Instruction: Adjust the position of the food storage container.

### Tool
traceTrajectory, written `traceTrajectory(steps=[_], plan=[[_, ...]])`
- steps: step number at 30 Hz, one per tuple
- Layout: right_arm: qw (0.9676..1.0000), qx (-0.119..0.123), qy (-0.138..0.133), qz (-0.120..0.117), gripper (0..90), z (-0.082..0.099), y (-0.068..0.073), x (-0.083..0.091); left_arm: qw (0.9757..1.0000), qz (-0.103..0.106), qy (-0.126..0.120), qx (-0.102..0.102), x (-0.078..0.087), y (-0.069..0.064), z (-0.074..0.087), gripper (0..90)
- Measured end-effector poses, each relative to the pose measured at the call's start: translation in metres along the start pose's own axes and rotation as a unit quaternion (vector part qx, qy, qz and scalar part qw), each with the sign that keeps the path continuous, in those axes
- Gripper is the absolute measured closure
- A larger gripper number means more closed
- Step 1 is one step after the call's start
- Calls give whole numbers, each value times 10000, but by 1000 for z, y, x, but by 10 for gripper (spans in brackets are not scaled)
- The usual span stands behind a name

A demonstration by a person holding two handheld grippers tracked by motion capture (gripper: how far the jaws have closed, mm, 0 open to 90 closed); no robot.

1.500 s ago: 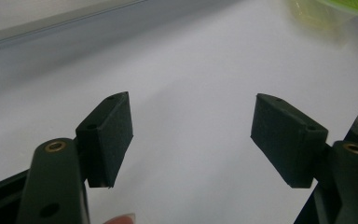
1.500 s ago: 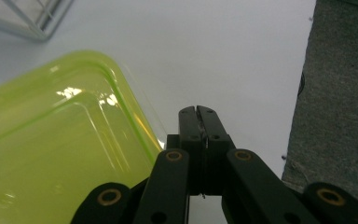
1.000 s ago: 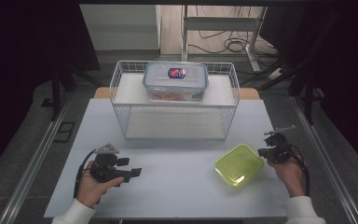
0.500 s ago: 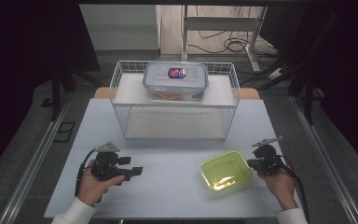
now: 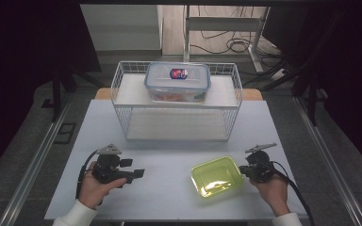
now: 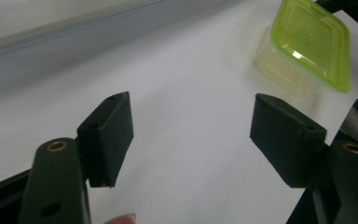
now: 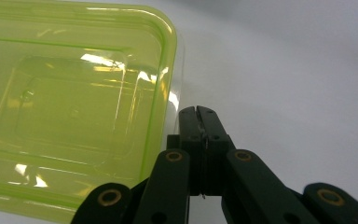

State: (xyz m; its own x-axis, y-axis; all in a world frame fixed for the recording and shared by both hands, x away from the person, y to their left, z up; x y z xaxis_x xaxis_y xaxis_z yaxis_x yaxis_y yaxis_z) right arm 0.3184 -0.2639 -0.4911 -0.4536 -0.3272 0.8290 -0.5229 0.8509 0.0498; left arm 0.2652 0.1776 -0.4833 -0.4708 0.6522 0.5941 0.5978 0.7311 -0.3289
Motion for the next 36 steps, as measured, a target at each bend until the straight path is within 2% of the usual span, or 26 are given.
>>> traceTrajectory(steps=[3,6,8,12,14,17,18,21,24,27,30,34,36], plan=[[9998,-22,-29,-176,895,1,7,-1,10000,-5,-10,4,0,0,0,295],[9999,25,-30,-163,895,1,11,-2,10000,-4,-4,0,0,0,0,295],[9996,-5,-69,-279,895,1,14,-2,10000,2,0,-3,0,0,-1,294],[9996,8,-145,-255,895,2,13,0,10000,-1,-11,4,0,0,0,293],[9994,16,-312,-134,895,1,10,6,10000,13,-21,-3,0,0,0,293],[9992,26,-388,-55,895,1,7,11,10000,35,-35,-14,1,0,0,292],[9988,-25,-487,-16,895,2,3,19,10000,43,-40,-11,1,0,0,291],[9981,-118,-598,68,895,7,-5,28,10000,56,-64,-8,2,0,-1,290],[9977,-241,-636,59,895,14,-12,35,9999,51,-88,7,3,0,-1,291],[9977,-222,-633,74,895,19,-13,39,9999,51,-95,10,4,0,-1,291],[9976,-86,-686,-83,895,24,-4,48,9999,53,-85,8,3,0,-1,290],[9980,29,-562,-302,894,29,15,51,9999,56,-83,5,3,0,-1,290],[9981,177,-462,-377,894,31,25,51,9999,57,-86,-15,3,-1,-1,290]])
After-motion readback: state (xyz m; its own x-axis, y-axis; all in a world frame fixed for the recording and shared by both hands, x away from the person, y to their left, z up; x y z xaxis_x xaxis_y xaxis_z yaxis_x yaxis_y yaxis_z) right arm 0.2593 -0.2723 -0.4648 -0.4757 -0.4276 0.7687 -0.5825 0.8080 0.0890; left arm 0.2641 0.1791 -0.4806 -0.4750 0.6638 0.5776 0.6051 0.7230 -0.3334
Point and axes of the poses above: each handheld gripper's, and its own axes: x roughly backward along the jaws, z roughly out of its underside, y roughly to its left, the point moved 2 cm from there along -x, roughly forward along the jaws, and after that the axes turned 4 degrees about -y, right-handed, at the moved point
